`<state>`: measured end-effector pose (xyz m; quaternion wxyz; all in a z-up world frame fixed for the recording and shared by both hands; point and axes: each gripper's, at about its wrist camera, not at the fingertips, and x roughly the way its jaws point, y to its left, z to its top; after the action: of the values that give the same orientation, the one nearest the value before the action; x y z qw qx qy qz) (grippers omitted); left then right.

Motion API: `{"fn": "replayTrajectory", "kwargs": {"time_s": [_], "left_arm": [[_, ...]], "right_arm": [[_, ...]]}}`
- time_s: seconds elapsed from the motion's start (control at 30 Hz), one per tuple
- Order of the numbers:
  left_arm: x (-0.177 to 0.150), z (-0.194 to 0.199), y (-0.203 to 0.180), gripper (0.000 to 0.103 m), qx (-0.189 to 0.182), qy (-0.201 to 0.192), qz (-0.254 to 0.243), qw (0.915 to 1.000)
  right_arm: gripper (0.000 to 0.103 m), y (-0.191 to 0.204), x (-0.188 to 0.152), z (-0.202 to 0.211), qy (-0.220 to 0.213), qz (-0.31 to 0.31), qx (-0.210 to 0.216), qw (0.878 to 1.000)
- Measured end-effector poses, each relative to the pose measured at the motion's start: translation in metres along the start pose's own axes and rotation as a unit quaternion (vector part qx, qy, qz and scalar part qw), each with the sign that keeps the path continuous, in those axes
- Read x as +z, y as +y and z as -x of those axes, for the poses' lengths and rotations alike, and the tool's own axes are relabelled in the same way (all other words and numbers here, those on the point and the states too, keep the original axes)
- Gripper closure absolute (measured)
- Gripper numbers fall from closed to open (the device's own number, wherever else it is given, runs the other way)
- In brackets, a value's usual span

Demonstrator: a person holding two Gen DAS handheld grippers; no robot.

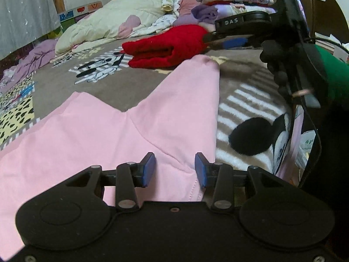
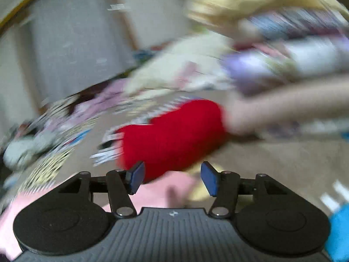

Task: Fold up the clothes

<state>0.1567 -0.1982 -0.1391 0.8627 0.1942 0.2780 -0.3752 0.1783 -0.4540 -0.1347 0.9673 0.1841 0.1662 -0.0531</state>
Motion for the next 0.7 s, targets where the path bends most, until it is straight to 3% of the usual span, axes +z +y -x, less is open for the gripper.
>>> {"fn": "replayTrajectory", "kwargs": {"time_s": [0.07, 0.1, 0.17, 0.23, 0.27, 0.33, 0.4, 0.5, 0.6, 0.63, 0.7], "left_arm": [[0.000, 0.002, -0.001, 0.064, -0.001, -0.002, -0.002, 1.0000], [-0.001, 0.002, -0.002, 0.064, 0.000, -0.001, -0.003, 1.0000], [-0.003, 0.002, -0.003, 0.064, 0.002, 0.001, -0.003, 1.0000], [-0.005, 0.004, -0.002, 0.064, 0.000, 0.001, 0.004, 1.0000], [-0.006, 0.007, -0.001, 0.063, 0.000, 0.000, 0.008, 1.0000], [-0.008, 0.013, 0.002, 0.063, 0.001, -0.001, 0.014, 0.9999], [-0.014, 0.023, 0.005, 0.063, 0.004, -0.003, 0.016, 0.9999], [-0.027, 0.041, 0.012, 0.063, 0.009, -0.006, 0.031, 0.9995], [-0.041, 0.063, 0.022, 0.063, 0.024, -0.012, 0.058, 0.9980], [-0.048, 0.072, 0.029, 0.063, 0.031, -0.016, 0.073, 0.9967], [-0.060, 0.090, 0.044, 0.063, 0.057, -0.021, 0.100, 0.9932]], "right_arm": [[0.048, 0.031, -0.005, 0.002, 0.017, 0.068, 0.064, 0.996], [0.054, 0.046, -0.011, -0.001, 0.036, 0.094, 0.105, 0.989], [0.056, 0.076, -0.023, -0.007, 0.073, 0.140, 0.164, 0.974], [0.064, 0.096, -0.034, -0.024, 0.120, 0.184, 0.138, 0.966], [0.069, 0.099, -0.042, -0.038, 0.152, 0.205, 0.095, 0.962], [0.069, 0.089, -0.034, -0.039, 0.146, 0.163, 0.097, 0.971], [0.067, 0.092, -0.027, -0.028, 0.111, 0.160, 0.112, 0.974], [0.067, 0.106, -0.025, -0.015, 0.077, 0.176, 0.151, 0.970], [0.069, 0.135, -0.040, -0.026, 0.115, 0.205, 0.175, 0.956], [0.069, 0.142, -0.050, -0.040, 0.163, 0.213, 0.152, 0.951], [0.069, 0.144, -0.055, -0.035, 0.171, 0.211, 0.140, 0.952]]}}
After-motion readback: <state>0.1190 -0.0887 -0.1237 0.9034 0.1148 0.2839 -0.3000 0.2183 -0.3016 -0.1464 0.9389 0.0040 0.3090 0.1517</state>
